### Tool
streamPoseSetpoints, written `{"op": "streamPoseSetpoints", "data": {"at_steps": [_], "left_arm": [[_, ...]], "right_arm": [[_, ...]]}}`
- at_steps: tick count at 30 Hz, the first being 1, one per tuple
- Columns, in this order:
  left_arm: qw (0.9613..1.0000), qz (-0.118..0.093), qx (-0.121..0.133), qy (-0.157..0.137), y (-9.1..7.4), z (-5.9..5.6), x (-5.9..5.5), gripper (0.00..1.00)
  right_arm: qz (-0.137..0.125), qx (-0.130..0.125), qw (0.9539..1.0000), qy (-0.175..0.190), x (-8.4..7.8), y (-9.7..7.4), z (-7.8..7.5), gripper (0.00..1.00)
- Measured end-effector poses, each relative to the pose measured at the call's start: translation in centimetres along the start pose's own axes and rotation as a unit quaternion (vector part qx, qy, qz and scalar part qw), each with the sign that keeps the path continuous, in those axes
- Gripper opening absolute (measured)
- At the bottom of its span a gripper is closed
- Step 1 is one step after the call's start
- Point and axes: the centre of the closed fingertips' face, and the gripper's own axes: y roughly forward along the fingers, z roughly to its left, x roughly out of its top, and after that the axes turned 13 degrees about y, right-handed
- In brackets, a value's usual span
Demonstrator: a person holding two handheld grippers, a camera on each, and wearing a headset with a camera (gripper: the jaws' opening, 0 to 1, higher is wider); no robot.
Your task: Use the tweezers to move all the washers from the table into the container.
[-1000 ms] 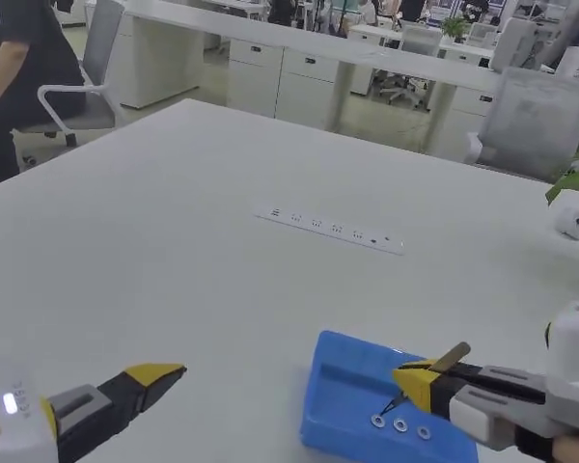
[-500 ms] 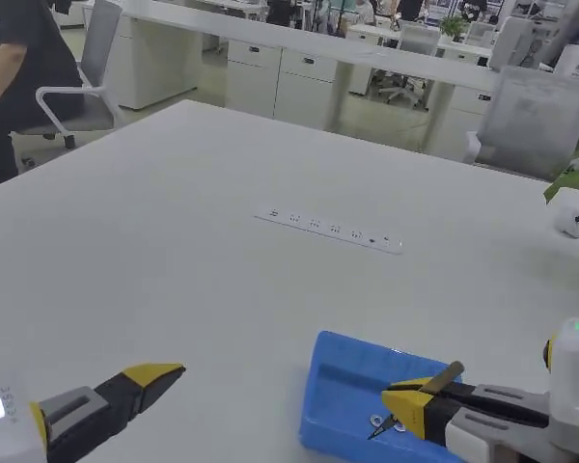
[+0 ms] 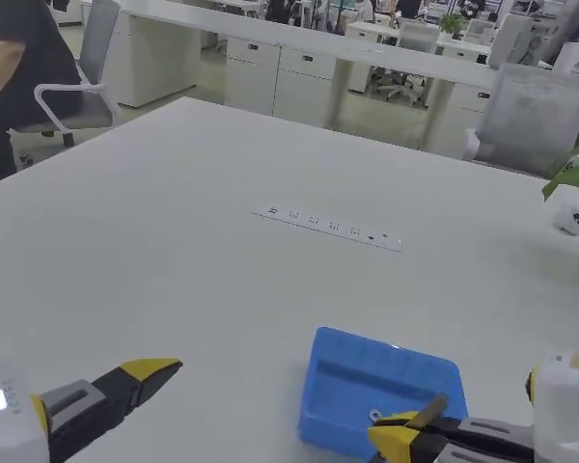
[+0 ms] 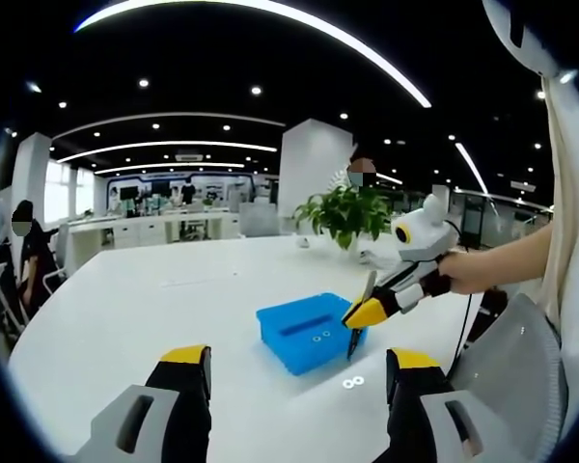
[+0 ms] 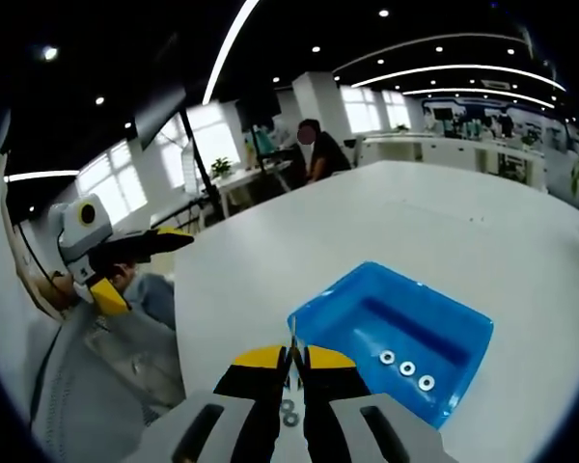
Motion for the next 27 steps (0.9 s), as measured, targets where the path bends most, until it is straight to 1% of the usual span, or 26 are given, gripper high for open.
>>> {"op": "streamPoseSetpoints", "data": {"at_steps": [9, 13, 21, 27], "left_arm": [[1.0000, 0.003, -0.001, 0.002, 0.0, 0.0, -0.1, 0.74], [1.0000, 0.007, -0.002, 0.004, 0.1, -0.1, -0.2, 0.74], [1.0000, 0.006, -0.002, 0.002, 0.1, -0.1, -0.2, 0.74], [1.0000, 0.007, -0.002, 0.002, 0.1, -0.1, -0.3, 0.74]], "right_arm": [[0.010, -0.003, 0.9999, 0.010, -1.3, 0.1, 0.0, 0.04], [0.019, -0.006, 0.9998, 0.008, -2.1, 0.2, 0.0, 0.04], [0.026, -0.006, 0.9996, 0.014, -2.7, 0.3, -0.1, 0.04], [0.037, -0.009, 0.9993, 0.006, -3.3, 0.5, -0.1, 0.04]]}}
